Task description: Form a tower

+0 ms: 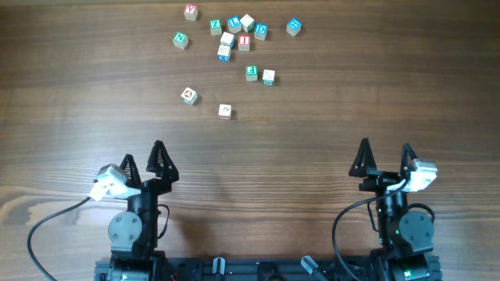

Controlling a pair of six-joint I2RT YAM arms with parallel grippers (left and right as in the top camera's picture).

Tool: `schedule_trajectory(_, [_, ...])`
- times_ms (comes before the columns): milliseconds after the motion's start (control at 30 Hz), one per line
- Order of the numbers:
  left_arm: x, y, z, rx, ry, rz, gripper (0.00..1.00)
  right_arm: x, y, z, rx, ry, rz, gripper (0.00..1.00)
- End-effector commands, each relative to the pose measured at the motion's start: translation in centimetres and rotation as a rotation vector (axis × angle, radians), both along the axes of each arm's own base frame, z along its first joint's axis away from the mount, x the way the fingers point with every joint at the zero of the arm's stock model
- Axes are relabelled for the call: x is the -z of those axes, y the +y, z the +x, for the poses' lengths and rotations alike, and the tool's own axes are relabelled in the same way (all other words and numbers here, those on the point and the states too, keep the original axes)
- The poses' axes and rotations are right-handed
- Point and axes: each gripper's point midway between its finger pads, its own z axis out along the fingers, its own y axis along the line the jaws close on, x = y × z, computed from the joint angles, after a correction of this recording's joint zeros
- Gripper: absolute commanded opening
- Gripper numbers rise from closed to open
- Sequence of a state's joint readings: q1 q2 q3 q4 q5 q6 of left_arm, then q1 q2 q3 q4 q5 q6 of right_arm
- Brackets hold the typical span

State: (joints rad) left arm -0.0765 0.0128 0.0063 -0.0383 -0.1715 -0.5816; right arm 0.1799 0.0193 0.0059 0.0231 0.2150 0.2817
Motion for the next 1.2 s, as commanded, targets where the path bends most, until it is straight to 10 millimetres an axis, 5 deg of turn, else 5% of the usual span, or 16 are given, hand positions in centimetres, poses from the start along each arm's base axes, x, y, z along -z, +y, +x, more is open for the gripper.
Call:
schedule_trajectory(0, [-5.0, -1.4, -0.3, 0.082, -0.19, 0.048, 1.0, -0.1, -0.3, 0.0, 0.018, -0.006, -0.016, 1.0])
schedule_trajectory(67, [-8.8, -1.4, -1.3, 0.082, -0.249, 0.054, 1.0, -0.1, -0.3, 0.0, 0.018, -0.006, -0.016, 1.0])
schedule_trajectory(167, [-11.8, -1.3, -2.2, 0.082, -0.2, 0.096, 1.0, -0.1, -0.3, 0.0, 0.018, -0.006, -0.016, 1.0])
schedule_trajectory(333, [-22.3, -1.3, -2.8, 0.082, -0.105, 0.269, 1.0, -0.1, -0.3, 0.0, 0.018, -0.006, -0.015, 1.0])
schedule_trajectory(400, [-26.8, -1.4, -0.6, 0.102, 0.037, 0.373, 1.0, -0.1, -0.3, 0.0, 0.018, -0.006, -0.016, 1.0])
schedule_trajectory(567, [-30.4, -2.1, 8.3, 0.168, 0.369, 0.397, 1.0, -0.1, -0.3, 0.0, 0.018, -0.006, -0.016, 1.0])
schedule_trajectory(633, [-29.0, -2.4, 12.1, 0.198, 0.502, 0.395, 1.0, -0.1, -0.3, 0.0, 0.018, -0.006, -0.015, 1.0])
schedule_trajectory(700, [-25.6, -3.0, 15.9, 0.238, 0.638, 0.388, 1.0, -0.1, -0.3, 0.0, 0.018, -0.006, -0.015, 1.0])
schedule_trajectory(767, [-20.6, -3.3, 20.0, 0.261, 0.756, 0.384, 1.0, -0.1, -0.3, 0.0, 0.018, -0.006, -0.015, 1.0])
schedule_trajectory(933, [-10.0, -4.1, 25.9, 0.313, 0.952, 0.365, 0.99, -0.1, -0.3, 0.0, 0.018, -0.006, -0.015, 1.0])
schedule_trajectory(967, [-8.7, -4.5, 26.5, 0.338, 0.967, 0.352, 0.82, -0.1, -0.3, 0.0, 0.018, -0.006, -0.016, 1.0])
schedule_trajectory(1033, [-6.4, -5.4, 27.3, 0.382, 0.995, 0.326, 0.24, -0.1, -0.3, 0.0, 0.018, -0.006, -0.015, 1.0])
schedule_trajectory(1067, [-5.2, -5.8, 27.5, 0.408, 1.017, 0.305, 0.04, -0.1, -0.3, 0.0, 0.018, -0.006, -0.015, 1.0])
schedule_trajectory(1167, [-1.9, -7.2, 27.2, 0.455, 1.096, 0.193, 0.04, -0.1, -0.3, 0.0, 0.018, -0.006, -0.016, 1.0])
